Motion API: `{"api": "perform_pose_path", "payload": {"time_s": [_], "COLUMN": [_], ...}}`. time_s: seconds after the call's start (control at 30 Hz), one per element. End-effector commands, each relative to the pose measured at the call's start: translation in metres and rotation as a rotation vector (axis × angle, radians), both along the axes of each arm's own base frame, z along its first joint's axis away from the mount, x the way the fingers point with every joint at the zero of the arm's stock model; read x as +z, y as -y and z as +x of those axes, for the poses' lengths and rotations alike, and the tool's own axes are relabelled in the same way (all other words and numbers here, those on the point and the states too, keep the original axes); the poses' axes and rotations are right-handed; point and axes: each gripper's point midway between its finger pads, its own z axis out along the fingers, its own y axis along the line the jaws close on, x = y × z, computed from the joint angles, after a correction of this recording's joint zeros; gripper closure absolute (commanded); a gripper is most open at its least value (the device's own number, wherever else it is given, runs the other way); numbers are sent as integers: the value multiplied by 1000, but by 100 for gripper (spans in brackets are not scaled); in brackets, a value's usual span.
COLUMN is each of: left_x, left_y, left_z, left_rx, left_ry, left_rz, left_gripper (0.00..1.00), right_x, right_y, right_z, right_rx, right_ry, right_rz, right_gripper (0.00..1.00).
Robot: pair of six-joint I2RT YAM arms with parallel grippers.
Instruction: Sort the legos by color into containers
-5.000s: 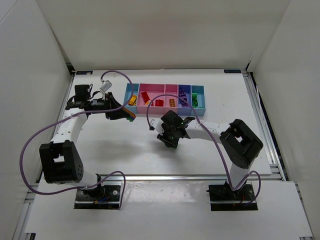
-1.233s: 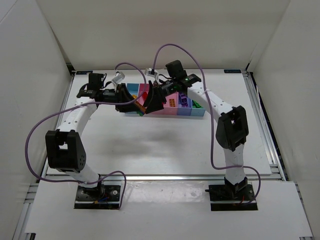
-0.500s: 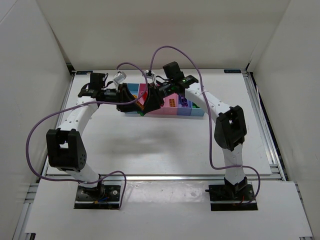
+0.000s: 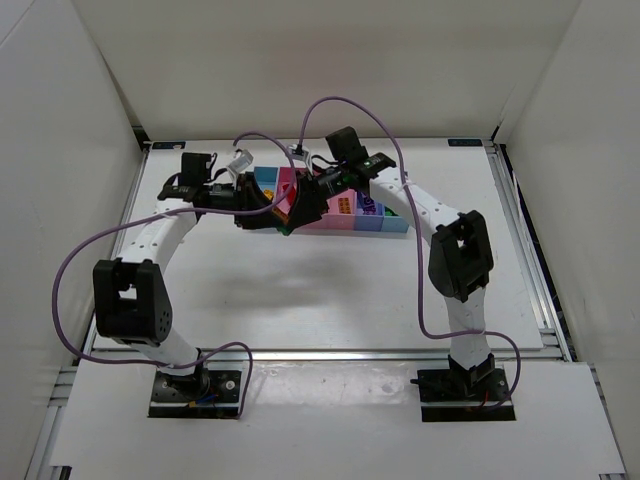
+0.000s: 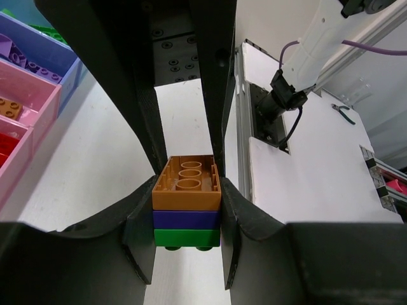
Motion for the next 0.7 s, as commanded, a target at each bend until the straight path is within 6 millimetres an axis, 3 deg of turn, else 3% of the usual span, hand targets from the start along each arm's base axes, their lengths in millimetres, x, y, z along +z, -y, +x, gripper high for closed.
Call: {"api": "perform_pose_path", "payload": {"time_s": [0.0,0.67], "left_x": [17,3], "left_y": [8,7], "left_z": [-41,-53], "left_rx": [-109,-89], "left_ry": [-35,-73], "left_rz": [-81,-54], "left_gripper": [78,78], "right_x": [37,48], "right_y": [15,37], "right_z": [31,41], "right_rx": [-81,-147], "right_ry": [125,179], "right_rz": [82,81], "right_gripper": [100,100]}}
